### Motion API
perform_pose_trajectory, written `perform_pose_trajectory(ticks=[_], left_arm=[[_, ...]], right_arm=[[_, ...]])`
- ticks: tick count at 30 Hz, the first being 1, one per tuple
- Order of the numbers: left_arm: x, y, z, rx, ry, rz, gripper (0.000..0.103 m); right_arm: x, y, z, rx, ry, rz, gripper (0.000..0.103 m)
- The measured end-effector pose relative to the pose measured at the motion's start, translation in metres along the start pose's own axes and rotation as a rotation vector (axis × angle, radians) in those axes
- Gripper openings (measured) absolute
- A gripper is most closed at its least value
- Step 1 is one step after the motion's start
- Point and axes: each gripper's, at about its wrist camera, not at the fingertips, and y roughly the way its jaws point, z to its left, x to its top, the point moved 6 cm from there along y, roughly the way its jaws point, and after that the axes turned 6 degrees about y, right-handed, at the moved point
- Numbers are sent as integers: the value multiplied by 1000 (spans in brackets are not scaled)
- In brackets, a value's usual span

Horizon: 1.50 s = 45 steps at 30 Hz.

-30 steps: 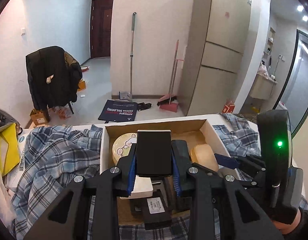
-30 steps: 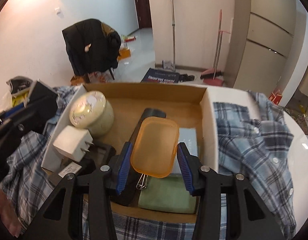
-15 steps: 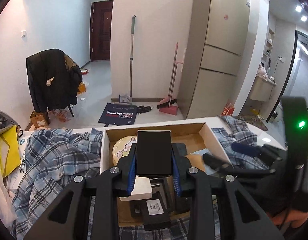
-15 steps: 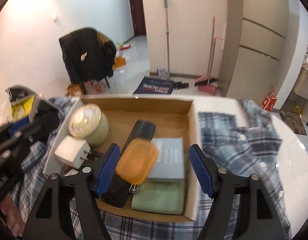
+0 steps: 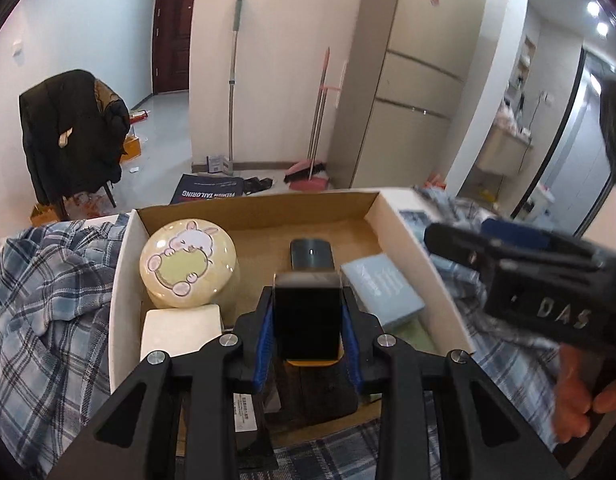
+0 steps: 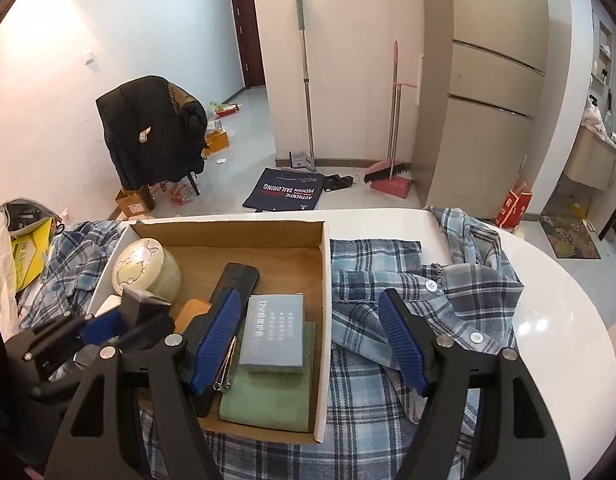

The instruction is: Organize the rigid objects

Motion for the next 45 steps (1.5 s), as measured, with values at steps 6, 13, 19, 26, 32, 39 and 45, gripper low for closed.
perform_pose_trajectory(ticks=[6,13,19,26,32,39,45], left_arm=[[-3,7,2,-1,-2,15,32],[-3,10,12,3,-35,24,33],[4,-4,17,57,-31,-40,77],[35,-75,20,100,-8,-228,77],[53,-162,20,154,23,-407,89],[32,-244,8,158,34,-504,95],[-8,-311,-12,250,89,-709,103]], right_arm=[[-1,2,-3,-1,6,9,70],[-2,4,-4,-4,7,14,70],[0,1,-3,-5,2,5,70],[14,-38,-3,14,11,-74,71],[20,-105,2,28,-31,-196,71],[6,-181,13,62,-52,-324,71],[-31,-230,19,115,-33,-480,98]])
